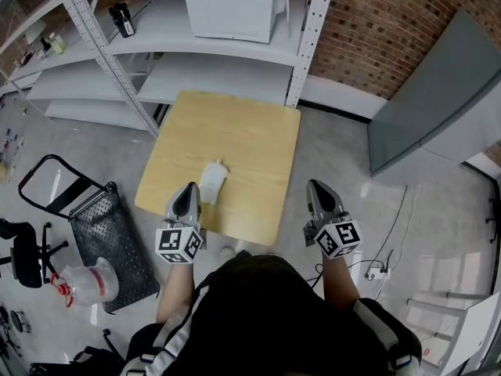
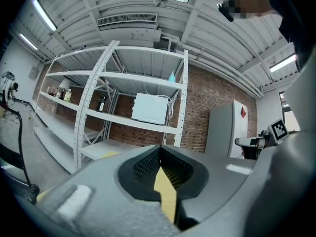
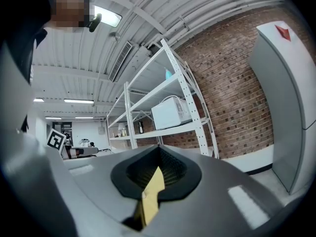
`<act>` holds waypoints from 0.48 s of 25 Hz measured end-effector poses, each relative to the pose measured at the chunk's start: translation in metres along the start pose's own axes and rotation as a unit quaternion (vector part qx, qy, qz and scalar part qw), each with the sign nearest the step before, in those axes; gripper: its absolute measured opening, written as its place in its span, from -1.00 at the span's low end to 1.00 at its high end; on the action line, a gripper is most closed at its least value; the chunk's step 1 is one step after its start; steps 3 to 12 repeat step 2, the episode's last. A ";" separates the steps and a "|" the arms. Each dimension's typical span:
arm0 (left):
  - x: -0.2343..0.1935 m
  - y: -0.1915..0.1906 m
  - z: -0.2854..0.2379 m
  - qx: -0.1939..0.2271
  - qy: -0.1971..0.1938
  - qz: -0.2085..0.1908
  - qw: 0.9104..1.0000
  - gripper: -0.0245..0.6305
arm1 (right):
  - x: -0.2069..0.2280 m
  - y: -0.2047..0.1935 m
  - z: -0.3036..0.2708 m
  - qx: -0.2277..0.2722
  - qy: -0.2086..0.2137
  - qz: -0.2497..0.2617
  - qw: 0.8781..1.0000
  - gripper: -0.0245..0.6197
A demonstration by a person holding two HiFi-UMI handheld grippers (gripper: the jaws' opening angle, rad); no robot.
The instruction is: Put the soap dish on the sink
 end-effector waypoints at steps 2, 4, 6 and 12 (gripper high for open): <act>0.001 0.001 0.000 0.000 -0.002 0.000 1.000 -0.92 | 0.000 0.001 0.001 0.004 -0.004 0.001 1.000 -0.91; 0.001 0.001 0.000 0.000 -0.002 0.000 1.000 -0.92 | 0.000 0.001 0.001 0.004 -0.004 0.001 1.000 -0.91; 0.001 0.001 0.000 0.000 -0.002 0.000 1.000 -0.92 | 0.000 0.001 0.001 0.004 -0.004 0.001 1.000 -0.91; 0.001 0.001 0.000 0.000 -0.002 0.000 1.000 -0.92 | 0.000 0.001 0.001 0.004 -0.004 0.001 1.000 -0.91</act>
Point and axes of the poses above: the fingertips, and each gripper's own axes: z backward along the fingers, x to its right, y out of its top, the point moved 7 cm from there along z, backward along the fingers, and after that the axes turned 8 degrees about x, right-handed, at the moved point
